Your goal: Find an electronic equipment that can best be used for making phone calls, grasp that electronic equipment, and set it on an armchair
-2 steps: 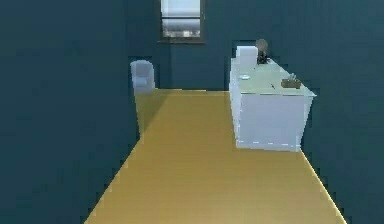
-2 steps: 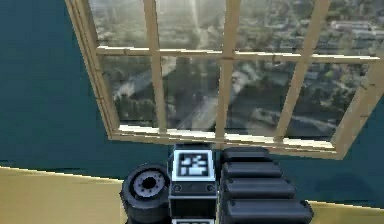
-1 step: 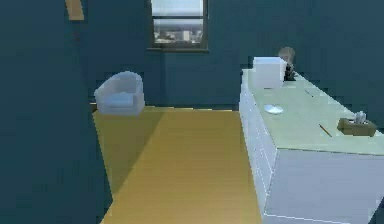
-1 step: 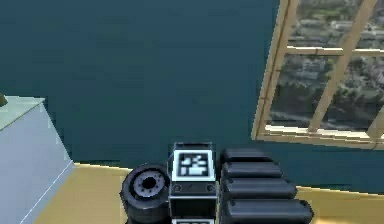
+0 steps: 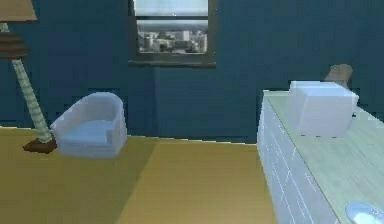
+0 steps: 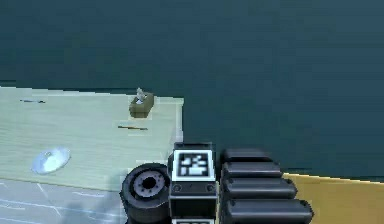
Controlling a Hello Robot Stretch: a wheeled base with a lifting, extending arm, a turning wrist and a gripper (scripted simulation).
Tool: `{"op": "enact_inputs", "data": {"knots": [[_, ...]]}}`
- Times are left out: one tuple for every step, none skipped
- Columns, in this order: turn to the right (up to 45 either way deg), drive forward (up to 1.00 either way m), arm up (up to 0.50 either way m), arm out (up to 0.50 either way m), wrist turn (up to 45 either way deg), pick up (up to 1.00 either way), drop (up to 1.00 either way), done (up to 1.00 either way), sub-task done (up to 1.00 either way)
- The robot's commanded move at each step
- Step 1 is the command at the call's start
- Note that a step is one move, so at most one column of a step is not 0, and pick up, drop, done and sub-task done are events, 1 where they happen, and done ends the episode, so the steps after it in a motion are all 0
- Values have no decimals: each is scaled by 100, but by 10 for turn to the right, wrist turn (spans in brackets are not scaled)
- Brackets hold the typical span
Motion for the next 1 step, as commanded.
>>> {"op": "enact_inputs", "data": {"knots": [[0,25,0,0,0,0,0,0,0]]}}
